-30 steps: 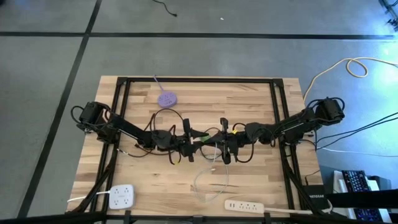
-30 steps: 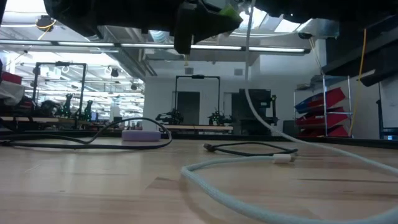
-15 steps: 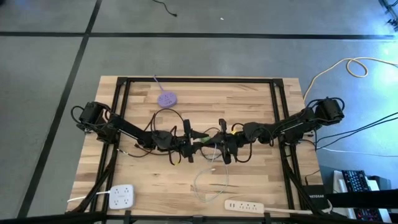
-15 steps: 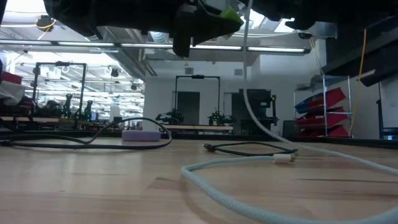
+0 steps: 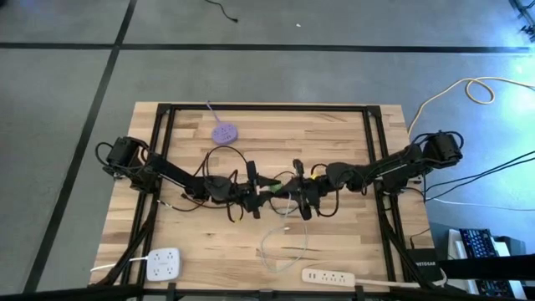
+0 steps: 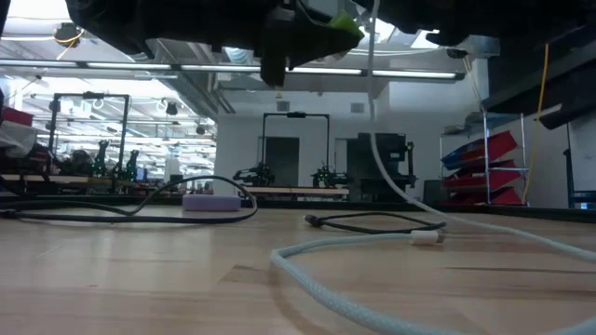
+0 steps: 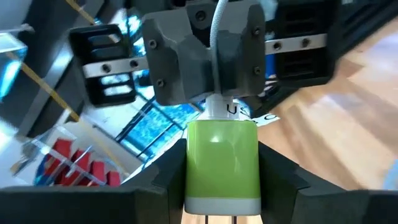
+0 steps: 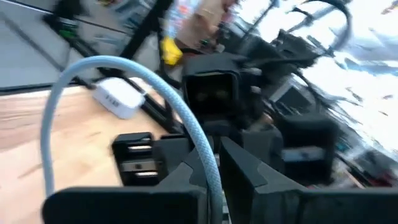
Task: Insert USB
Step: Insert the white usb cable into the green charger adapter
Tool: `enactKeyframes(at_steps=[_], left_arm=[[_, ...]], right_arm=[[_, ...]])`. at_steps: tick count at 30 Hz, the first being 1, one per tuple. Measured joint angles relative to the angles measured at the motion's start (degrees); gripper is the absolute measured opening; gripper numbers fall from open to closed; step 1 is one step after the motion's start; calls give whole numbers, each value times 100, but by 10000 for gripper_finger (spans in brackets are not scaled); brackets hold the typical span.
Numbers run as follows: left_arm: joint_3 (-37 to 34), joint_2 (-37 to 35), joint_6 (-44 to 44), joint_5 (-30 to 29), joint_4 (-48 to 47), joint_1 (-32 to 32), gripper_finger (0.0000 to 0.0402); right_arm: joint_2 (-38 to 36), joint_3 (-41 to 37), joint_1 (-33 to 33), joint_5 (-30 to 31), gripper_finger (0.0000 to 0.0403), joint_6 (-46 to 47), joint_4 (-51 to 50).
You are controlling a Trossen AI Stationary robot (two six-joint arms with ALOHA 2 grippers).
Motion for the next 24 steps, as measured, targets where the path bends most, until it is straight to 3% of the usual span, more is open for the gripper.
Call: enactKeyframes(at_steps=[2, 6, 10, 14, 17, 21, 24], left_arm=[[2, -2, -14, -100, 80, 16, 123], [3, 0, -19, -7, -40, 13, 123], [8, -9, -25, -144, 70, 33, 123], [9, -7, -31, -99, 9, 26, 123], [11, -9, -25, -194, 55, 26, 123], [11, 4, 12, -80, 8, 24, 123], [9, 7, 6, -99, 124, 38, 123]], right_arm=[[-11, 0, 6, 536, 10, 127, 104], [-18, 5, -4, -66, 10, -105, -188], [-29, 1, 1, 587, 10, 86, 73], [-31, 1, 0, 224, 10, 55, 15], [-42, 1, -35, 556, 10, 280, 48], [-33, 3, -120, -195, 10, 401, -208], [-11, 12, -193, -30, 10, 682, -174]])
